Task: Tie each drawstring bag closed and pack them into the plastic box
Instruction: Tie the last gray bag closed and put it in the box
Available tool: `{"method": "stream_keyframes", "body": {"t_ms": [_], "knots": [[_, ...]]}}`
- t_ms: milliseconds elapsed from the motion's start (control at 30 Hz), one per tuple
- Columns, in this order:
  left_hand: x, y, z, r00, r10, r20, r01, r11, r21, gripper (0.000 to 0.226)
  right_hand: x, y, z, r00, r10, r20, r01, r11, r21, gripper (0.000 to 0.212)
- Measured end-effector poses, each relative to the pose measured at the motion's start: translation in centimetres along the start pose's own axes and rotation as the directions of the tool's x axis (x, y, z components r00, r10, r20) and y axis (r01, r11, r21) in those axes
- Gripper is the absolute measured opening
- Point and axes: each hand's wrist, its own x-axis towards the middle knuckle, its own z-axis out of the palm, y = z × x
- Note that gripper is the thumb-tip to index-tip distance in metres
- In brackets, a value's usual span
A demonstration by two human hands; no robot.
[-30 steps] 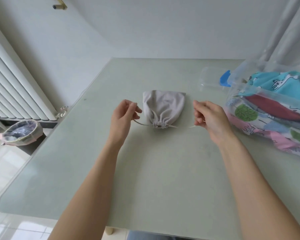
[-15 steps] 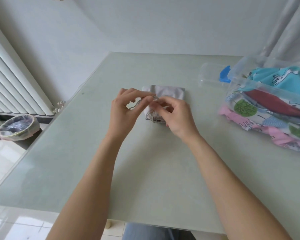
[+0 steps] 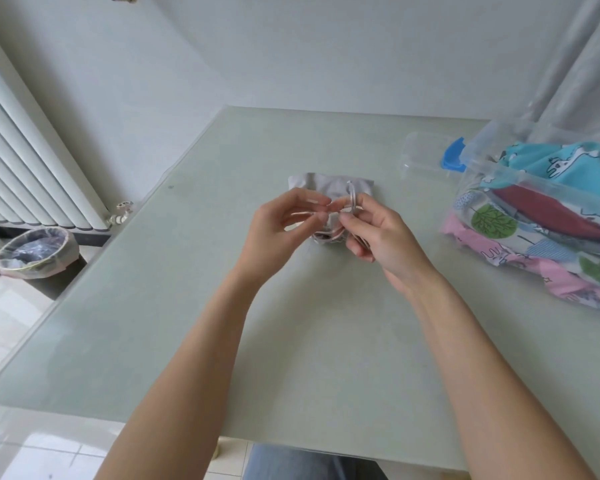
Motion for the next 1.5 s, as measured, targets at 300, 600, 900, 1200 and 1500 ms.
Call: {"method": "stream_keyframes", "body": {"t_ms": [300,600,900,1200,1500], "knots": [[0.2,-1.1,-0.3,0.997,0.079,-0.018,-0.068,0.936,0.344,0.018,-0.1,0.4,-0.7,0.998,0.003,0.055,0.004,0.992,-0.126,0.005],[-0.4,0.9,-0.5,0.973,-0.082,0.217,0.115,0.983,-0.144,0.010,0.0,0.5,-1.9,0.996,-0.071,-0.061,0.060,0.984,-0.170,0.017],[0.1,0.5,-1.3,0.980,-0.186,0.076,0.198,0.960,-0.197,0.016,0.1,0.9,-2.5,0.998,-0.064,-0.011,0.058,0.952,-0.300,0.025],[-0.2,0.1,-0.9,0.912,-0.369,0.178,0.340,0.924,0.174,0.025,-0.3,0.1,-2.0,0.994,-0.099,0.048,0.105,0.980,-0.168,0.014],[-0.5,0.1,-0.1,0.952,-0.245,0.185,0.195,0.948,0.253,0.013,-0.3,0.3,-2.7,0.997,-0.082,-0.015,0.075,0.959,-0.272,0.018]]}}
